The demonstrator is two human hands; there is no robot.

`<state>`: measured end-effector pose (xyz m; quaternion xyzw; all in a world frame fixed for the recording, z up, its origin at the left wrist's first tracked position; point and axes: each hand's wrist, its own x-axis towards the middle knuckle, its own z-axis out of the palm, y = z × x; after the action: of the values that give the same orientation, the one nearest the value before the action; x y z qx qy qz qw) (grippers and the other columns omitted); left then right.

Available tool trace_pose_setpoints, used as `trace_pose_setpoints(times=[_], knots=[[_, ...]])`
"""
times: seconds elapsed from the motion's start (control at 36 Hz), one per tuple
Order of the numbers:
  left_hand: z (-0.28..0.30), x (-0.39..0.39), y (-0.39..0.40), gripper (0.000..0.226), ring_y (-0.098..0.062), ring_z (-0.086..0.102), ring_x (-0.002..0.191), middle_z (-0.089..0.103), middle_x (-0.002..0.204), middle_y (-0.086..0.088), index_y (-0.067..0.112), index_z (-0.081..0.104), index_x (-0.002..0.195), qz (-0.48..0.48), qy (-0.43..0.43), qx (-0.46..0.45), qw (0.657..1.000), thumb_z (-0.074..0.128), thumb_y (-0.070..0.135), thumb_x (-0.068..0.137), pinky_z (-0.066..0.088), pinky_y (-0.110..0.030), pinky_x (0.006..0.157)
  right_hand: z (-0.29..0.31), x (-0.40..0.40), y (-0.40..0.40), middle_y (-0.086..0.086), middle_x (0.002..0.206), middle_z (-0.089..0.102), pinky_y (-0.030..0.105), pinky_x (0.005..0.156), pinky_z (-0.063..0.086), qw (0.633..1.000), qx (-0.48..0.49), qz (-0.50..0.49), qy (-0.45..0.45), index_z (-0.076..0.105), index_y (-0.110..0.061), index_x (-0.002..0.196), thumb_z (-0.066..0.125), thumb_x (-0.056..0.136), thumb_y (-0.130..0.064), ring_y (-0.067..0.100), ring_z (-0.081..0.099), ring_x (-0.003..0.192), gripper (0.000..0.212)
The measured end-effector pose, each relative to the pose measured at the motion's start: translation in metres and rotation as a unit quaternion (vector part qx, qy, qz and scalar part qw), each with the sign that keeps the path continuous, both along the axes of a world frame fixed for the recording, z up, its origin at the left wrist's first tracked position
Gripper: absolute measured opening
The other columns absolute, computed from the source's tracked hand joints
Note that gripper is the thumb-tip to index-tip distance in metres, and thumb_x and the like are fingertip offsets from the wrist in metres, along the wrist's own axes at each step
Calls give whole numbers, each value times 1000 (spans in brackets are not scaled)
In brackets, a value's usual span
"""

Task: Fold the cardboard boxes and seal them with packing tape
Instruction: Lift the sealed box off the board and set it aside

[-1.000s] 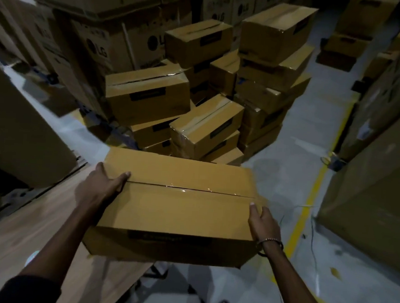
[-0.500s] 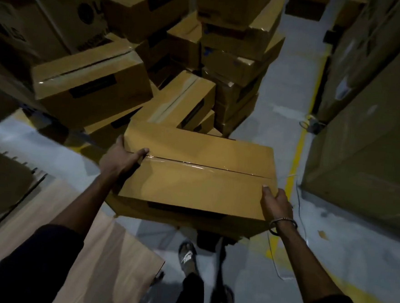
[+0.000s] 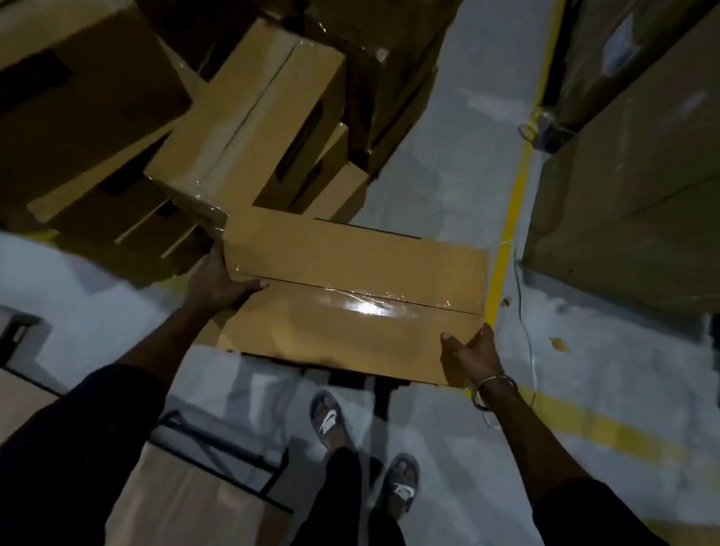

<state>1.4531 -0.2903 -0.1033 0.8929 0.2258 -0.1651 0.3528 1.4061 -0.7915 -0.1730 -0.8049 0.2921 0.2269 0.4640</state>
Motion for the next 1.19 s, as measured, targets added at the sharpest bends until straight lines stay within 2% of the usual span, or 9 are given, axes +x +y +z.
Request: trace_pose_setpoints(times=[0.14,0.39,0.58,0.72,0.81,0.89,1.0,1.08,1.19], knots=[[-42,-2,17,120,-33,55,133,54,148,-6,34,31,154,26,-13,12,1000,86,76,56,53,-59,100,23,7,26,7,130,62,43,104,50,999,-32,-14,-2,44,-12,141,87,81,-23,27,61,118,75],[-7,-21,-25,88,-43,46,136,42,153,-20,13,32,157,-19,2,125,992,76,49,89,52,-57,101,52,12,30,24,148,49,53,110,46,992,-113,32,36,38,-4,150,85,80,-32,43,50,134,89],[59,-92,-92,69,-38,48,141,37,163,-19,9,43,156,17,-57,79,995,70,36,98,47,-51,110,108,-5,46,27,147,44,49,108,44,987,-138,86,14,36,-2,153,72,89,-27,46,46,135,78],[83,-182,-143,63,-36,45,143,29,169,-16,14,54,150,58,-78,49,994,68,48,99,44,-50,110,145,-49,66,19,146,48,36,101,46,980,-75,181,-20,45,-8,149,72,92,-37,36,57,127,70],[80,-243,-164,68,-33,47,141,48,157,-13,14,62,139,105,-109,22,988,59,65,94,45,-43,109,157,-86,79,15,143,51,32,97,46,966,-41,255,-18,49,-11,146,72,93,-41,32,60,122,65],[78,-307,-187,50,-23,55,128,64,133,-4,14,69,125,173,-127,-31,976,62,48,90,38,-26,100,161,-129,94,14,142,56,32,99,46,949,-26,314,-20,54,-12,142,73,92,-48,32,58,126,64],[53,-399,-200,30,-16,74,98,73,106,11,46,67,111,265,-106,-112,952,66,63,86,60,-39,86,155,-189,118,13,139,62,32,98,48,922,-15,387,0,58,-12,138,71,95,-41,31,59,126,53],[50,-456,-212,12,-6,74,91,77,100,14,40,70,103,271,-85,-102,954,71,46,93,59,-34,81,150,-236,137,11,132,63,30,86,46,894,-3,448,22,59,-12,131,67,98,-38,29,61,118,43],[48,-515,-218,13,-1,71,87,75,90,19,44,69,95,288,-42,-76,954,68,32,92,55,-27,79,145,-292,157,11,134,60,30,91,46,864,3,501,47,57,-13,136,65,101,-37,31,60,122,43]])
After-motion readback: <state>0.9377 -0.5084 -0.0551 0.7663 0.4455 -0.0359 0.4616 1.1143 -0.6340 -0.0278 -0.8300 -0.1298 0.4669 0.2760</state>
